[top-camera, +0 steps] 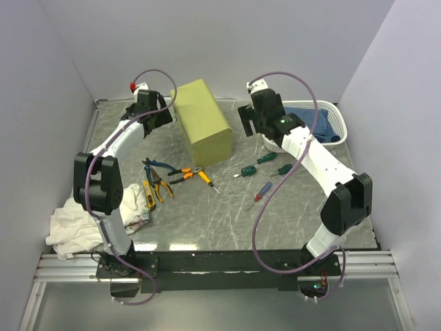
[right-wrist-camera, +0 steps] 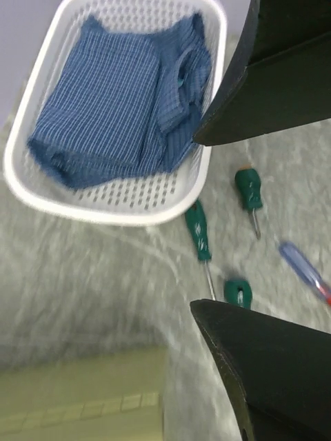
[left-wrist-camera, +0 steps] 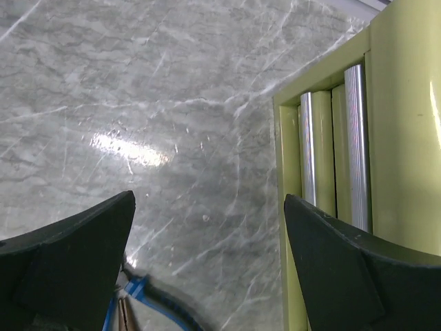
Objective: Sort the tools into containers
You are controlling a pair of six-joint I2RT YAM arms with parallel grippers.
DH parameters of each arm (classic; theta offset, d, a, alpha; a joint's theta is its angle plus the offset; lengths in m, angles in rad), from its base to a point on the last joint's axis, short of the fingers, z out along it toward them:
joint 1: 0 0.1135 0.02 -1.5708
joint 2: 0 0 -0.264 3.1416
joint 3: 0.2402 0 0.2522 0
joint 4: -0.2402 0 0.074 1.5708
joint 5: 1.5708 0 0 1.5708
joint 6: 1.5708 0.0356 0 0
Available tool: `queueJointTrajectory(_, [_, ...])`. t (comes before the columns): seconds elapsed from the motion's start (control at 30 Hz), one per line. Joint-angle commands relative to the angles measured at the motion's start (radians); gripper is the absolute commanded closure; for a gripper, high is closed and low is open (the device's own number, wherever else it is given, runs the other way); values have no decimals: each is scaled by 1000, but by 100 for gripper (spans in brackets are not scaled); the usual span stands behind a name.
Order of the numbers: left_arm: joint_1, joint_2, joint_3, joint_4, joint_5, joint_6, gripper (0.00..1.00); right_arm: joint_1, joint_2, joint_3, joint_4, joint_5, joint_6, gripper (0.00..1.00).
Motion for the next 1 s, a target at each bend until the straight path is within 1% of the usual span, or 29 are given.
queueJointTrajectory(0.0, [27,-82,5,6,6,-15,4,-7,-32,192,-58,-161,92,0])
queueJointTrajectory(0.1, [57,-106,-24,15,58,-45,4,8,-19,240,-23,-199,53,0])
queueJointTrajectory(0.17, [79,-129,-32,14,126,-93,4,15,14,280,-32,-236,58,0])
queueJointTrajectory(0.2, [120,-140,-49,31,173,-117,4,15,33,329,-40,-247,72,0])
queueJointTrajectory(0.23, [145,-151,-79,44,236,-183,3,13,62,342,-44,-256,85,0])
queueJointTrajectory(0.27, [169,-153,-92,57,343,-215,4,18,71,352,-41,-285,92,0])
queueJointTrajectory(0.3, [220,-145,-103,83,406,-245,4,22,86,369,-40,-301,92,0])
queueJointTrajectory(0.33, [235,-139,-119,100,460,-277,3,28,92,375,-40,-313,92,0])
queueJointTrajectory(0.37, [249,-133,-124,120,558,-282,3,35,99,383,-40,-354,92,0])
queueJointTrajectory(0.43, [258,-97,-109,130,609,-276,4,39,112,394,-35,-386,118,0])
queueJointTrajectory(0.5, [271,-50,-95,137,744,-274,3,42,135,409,-24,-457,136,1])
queueJointTrajectory(0.53, [277,-38,-134,278,857,-300,5,41,146,421,-28,-480,144,2])
queueJointTrajectory(0.57, [284,-28,-174,401,966,-340,2,41,155,434,-38,-512,147,2])
queueJointTrajectory(0.6, [291,-15,-211,508,1076,-395,3,41,175,466,-47,-597,141,3])
queueJointTrajectory(0.63, [291,-10,-274,643,1077,-495,4,44,184,483,-54,-627,139,4])
queueJointTrajectory(0.7, [289,28,-303,730,1089,-565,3,44,220,527,-58,-711,136,8])
queueJointTrajectory(0.73, [289,47,-307,762,1101,-606,2,47,234,544,-60,-728,132,15])
queueJointTrajectory(0.77, [289,64,-301,794,1106,-619,5,48,250,558,-64,-732,135,18])
queueJointTrajectory(0.8, [288,91,-293,795,1106,-622,7,48,279,585,-61,-735,135,24])
queueJointTrajectory(0.83, [288,103,-275,793,1102,-621,13,47,293,599,-58,-736,138,35])
queueJointTrajectory(0.9, [289,137,-261,819,1108,-625,18,47,332,628,-55,-752,129,42])
queueJointTrajectory(0.97, [288,156,-253,865,1123,-671,24,47,350,630,-46,-762,124,45])
